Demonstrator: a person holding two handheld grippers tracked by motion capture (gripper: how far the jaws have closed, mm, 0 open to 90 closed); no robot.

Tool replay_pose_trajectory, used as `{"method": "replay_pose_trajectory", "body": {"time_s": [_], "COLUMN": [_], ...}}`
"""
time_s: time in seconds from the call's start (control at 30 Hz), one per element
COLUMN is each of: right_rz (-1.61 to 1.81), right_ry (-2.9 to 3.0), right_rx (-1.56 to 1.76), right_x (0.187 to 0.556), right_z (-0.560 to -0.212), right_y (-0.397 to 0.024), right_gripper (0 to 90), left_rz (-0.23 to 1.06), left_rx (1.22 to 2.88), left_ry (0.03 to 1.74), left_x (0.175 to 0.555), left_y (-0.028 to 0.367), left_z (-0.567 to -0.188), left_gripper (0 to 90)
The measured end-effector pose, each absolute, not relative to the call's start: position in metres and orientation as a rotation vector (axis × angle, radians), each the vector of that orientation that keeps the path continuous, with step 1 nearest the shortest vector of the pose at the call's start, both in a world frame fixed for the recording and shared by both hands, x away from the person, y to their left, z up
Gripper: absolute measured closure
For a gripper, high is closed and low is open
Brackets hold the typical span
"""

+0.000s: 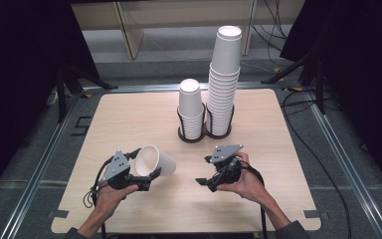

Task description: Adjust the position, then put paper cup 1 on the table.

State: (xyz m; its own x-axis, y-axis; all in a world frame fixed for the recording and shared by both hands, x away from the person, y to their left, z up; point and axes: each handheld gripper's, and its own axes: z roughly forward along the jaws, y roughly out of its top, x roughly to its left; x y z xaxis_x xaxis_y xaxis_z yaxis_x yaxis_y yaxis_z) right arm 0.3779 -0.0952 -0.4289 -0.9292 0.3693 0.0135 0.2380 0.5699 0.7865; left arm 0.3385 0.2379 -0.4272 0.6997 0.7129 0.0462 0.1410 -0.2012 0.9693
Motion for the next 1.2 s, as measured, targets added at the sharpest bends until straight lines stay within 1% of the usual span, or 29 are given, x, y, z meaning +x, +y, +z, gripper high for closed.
{"method": "replay_pose_trajectory", "body": {"time_s": [0.17,0.27,0.5,0.87,0.97,1.1,1.2], "right_rz": [1.282,1.279,1.240,1.231,1.234,1.240,1.236], "right_ry": [2.637,2.634,2.631,2.631,2.630,2.632,2.624], "right_rx": [0.548,0.568,0.605,0.632,0.645,0.656,0.647], "right_x": [0.376,0.374,0.371,0.370,0.370,0.371,0.371], "right_z": [-0.431,-0.432,-0.435,-0.437,-0.438,-0.438,-0.438], "right_y": [-0.103,-0.107,-0.116,-0.122,-0.123,-0.125,-0.126], "right_gripper": [18.9,18.8,18.9,19.0,19.1,19.1,19.1], "left_rz": [0.632,0.659,0.683,0.684,0.673,0.677,0.707], "left_rx": [1.707,1.728,1.749,1.834,1.888,1.913,1.935], "left_ry": [0.745,0.802,0.844,0.910,0.939,0.984,1.009], "left_x": [0.349,0.355,0.373,0.414,0.424,0.437,0.445], "left_y": [0.245,0.250,0.256,0.269,0.273,0.277,0.279], "left_z": [-0.429,-0.428,-0.428,-0.426,-0.422,-0.420,-0.419], "left_gripper": [8.8,8.8,8.8,8.5,8.5,8.5,8.5]}}
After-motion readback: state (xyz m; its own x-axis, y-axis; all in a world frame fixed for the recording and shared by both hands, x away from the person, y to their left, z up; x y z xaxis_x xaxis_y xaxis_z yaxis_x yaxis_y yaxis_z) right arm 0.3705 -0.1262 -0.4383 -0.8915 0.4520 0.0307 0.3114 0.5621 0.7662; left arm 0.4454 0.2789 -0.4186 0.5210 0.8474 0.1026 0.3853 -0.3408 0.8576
